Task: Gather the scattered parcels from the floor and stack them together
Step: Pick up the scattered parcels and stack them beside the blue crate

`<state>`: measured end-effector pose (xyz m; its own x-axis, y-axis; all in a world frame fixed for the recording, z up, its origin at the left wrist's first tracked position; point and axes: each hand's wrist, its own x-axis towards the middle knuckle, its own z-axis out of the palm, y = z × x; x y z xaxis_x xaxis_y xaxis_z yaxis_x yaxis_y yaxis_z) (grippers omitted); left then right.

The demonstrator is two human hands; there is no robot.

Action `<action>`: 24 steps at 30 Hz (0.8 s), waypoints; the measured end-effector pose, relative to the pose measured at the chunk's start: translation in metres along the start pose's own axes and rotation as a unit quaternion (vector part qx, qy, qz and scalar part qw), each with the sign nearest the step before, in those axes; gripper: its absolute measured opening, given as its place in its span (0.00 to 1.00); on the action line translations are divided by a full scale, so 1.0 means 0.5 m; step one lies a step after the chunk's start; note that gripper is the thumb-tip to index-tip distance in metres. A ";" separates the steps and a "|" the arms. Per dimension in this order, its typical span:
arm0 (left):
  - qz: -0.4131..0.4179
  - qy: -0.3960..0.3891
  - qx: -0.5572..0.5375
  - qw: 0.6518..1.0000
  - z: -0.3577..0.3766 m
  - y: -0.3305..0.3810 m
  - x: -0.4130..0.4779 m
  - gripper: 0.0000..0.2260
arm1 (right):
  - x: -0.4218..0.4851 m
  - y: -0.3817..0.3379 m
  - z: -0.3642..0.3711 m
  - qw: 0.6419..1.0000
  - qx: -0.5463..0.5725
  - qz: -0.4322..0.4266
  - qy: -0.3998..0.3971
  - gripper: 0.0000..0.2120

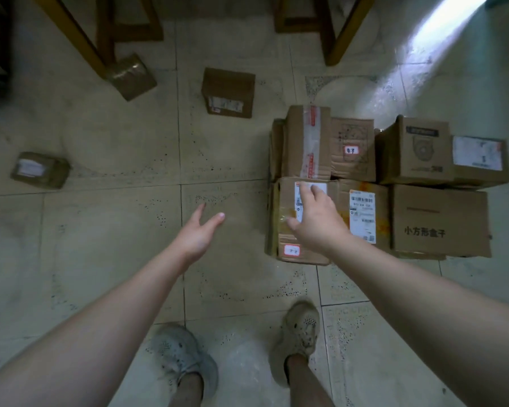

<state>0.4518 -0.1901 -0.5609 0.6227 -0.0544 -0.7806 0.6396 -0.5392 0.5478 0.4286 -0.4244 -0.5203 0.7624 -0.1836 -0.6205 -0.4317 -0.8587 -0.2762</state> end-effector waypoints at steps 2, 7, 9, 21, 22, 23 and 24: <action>0.009 0.014 -0.005 1.000 -0.095 -0.016 -0.018 0.32 | -0.017 -0.087 -0.001 1.000 -0.007 -0.016 -0.008 0.37; 0.023 0.056 -0.001 0.998 -0.349 -0.080 -0.072 0.32 | -0.058 -0.331 0.020 0.999 -0.018 -0.031 -0.030 0.36; 0.021 0.073 0.001 0.997 -0.450 -0.110 -0.088 0.32 | -0.068 -0.428 0.037 0.999 -0.004 -0.033 -0.035 0.35; -0.042 0.154 -0.037 0.986 -0.850 -0.218 -0.005 0.32 | 0.064 -0.815 0.165 0.988 0.009 -0.073 -0.133 0.33; -0.052 0.153 -0.038 0.986 -0.876 -0.222 0.015 0.32 | 0.087 -0.842 0.172 0.988 0.014 -0.070 -0.138 0.33; -0.060 0.151 -0.033 0.986 -0.902 -0.228 0.036 0.32 | 0.111 -0.869 0.179 0.988 0.017 -0.067 -0.141 0.33; -0.067 0.151 -0.027 0.986 -0.928 -0.235 0.059 0.33 | 0.137 -0.895 0.187 0.988 0.014 -0.067 -0.142 0.33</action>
<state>0.6040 0.2614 -0.5085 0.6316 0.2708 -0.7264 0.7429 -0.4794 0.4672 0.6289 -0.0079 -0.5077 0.6494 0.0745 -0.7568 -0.3525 -0.8523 -0.3864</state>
